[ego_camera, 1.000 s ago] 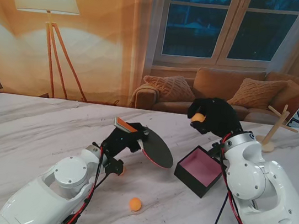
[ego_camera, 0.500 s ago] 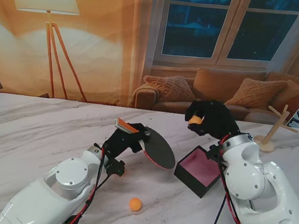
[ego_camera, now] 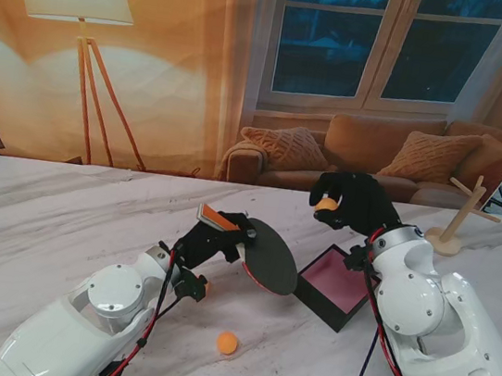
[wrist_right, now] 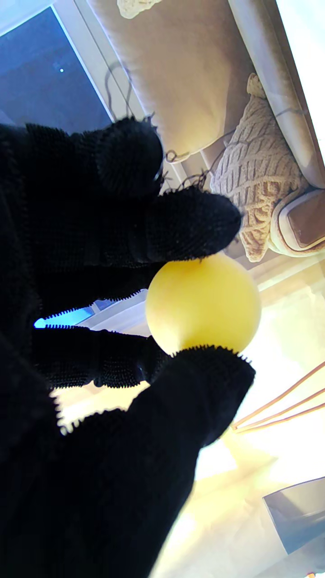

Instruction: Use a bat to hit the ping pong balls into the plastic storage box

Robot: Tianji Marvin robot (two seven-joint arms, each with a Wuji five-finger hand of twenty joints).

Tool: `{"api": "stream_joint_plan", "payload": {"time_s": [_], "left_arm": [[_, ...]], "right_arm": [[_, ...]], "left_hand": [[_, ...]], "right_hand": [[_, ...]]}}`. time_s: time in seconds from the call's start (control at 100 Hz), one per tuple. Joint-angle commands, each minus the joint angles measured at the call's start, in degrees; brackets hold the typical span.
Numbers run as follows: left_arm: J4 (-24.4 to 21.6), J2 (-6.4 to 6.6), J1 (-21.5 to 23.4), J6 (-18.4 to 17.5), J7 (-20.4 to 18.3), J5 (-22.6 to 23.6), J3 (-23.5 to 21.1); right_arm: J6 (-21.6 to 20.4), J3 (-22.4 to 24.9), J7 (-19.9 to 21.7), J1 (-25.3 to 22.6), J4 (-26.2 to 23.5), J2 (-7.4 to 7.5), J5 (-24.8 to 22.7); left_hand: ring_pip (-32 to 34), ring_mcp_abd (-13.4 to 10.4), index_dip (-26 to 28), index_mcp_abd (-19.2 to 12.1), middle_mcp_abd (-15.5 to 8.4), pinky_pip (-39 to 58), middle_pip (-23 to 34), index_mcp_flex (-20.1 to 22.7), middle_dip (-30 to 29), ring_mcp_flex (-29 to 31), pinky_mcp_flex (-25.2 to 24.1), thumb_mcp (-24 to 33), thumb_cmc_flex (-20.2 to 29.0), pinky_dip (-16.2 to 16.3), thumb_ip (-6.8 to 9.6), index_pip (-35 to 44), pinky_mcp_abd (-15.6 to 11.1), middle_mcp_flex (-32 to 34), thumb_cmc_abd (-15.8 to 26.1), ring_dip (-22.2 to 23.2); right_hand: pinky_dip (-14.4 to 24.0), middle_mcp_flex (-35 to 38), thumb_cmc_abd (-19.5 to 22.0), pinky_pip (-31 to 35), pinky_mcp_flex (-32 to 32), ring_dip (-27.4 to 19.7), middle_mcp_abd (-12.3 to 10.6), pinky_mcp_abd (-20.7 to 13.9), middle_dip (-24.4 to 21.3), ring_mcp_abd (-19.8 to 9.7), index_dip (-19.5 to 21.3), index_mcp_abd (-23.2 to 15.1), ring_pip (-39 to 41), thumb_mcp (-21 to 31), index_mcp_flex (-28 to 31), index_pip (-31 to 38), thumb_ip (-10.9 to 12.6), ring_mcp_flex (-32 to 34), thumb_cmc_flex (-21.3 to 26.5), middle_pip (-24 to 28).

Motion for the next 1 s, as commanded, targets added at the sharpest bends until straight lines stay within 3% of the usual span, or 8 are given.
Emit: {"api": "stream_joint_plan", "payload": {"time_s": [0.0,0.19,0.51,0.99], "left_arm": [[-0.32,0.09,-0.14,-0.26,-1.25,-0.01,0.21],[0.84,-0.19,-0.98,-0.89,-1.57,-0.76,1.22],[0.69,-0.23,-0.51,-1.84,-0.47,0.08,0.98],[-2.66,1.21,2.52,-0.70,-1.16,3.40,-2.28]], "right_arm": [[0.52,0.33,0.33,-0.12,-0.69,-0.27,0.16],[0.14,0.51,0.37,-0.20,-1.24,-0.28,0.62],[0.08,0.61,1.41,-1.46,-2.22,-0.17,2.26],[0.37,-0.01,0.13,-0.64,-3.02,-0.52,2.74]], "left_hand": [[-0.51,4.00,-0.98,-0.83,-2.61,-1.89,-2.68,-0.30,0.37,-1.67,-2.43,1.85,2.05,1.45,-0.79,0.88,-6.01,-2.42,-0.01,-0.22],[-2.82,4.35,-1.65,-0.88,-2.56,-3.67,-3.98,-0.14,-0.15,-4.00,-4.99,2.25,2.46,0.64,-0.90,1.60,-6.28,-3.91,-0.49,-0.41],[-2.69,4.82,-0.47,-0.51,-2.86,-3.39,-3.50,0.57,0.16,-3.15,-4.70,3.22,2.06,0.78,-1.03,3.23,-5.71,-2.69,-0.75,0.27],[-0.33,4.59,1.17,-0.10,-2.56,-1.59,-1.80,1.55,1.04,-0.55,-2.28,5.48,0.25,1.85,-0.86,4.26,-5.01,-0.93,-0.86,1.33]], "right_hand": [[1.10,6.11,6.71,0.39,-0.67,0.44,-6.92,-1.55,3.82,-2.06,2.95,2.73,-1.36,4.74,6.82,8.68,4.27,0.02,7.19,4.53],[1.17,5.93,6.96,0.47,-0.73,0.33,-7.02,-1.59,3.61,-2.11,2.83,2.63,-1.51,4.53,6.57,8.53,4.25,-0.20,7.03,4.19],[0.92,5.22,7.38,-0.35,-1.60,-0.23,-6.96,-1.35,3.09,-1.67,2.45,2.62,-2.60,4.06,5.70,8.09,4.28,-1.10,6.83,3.04],[0.88,5.27,7.49,-0.50,-1.71,-0.13,-7.00,-1.47,3.07,-1.87,2.58,2.67,-2.60,3.98,5.84,8.08,4.35,-1.18,7.04,2.72]]}}
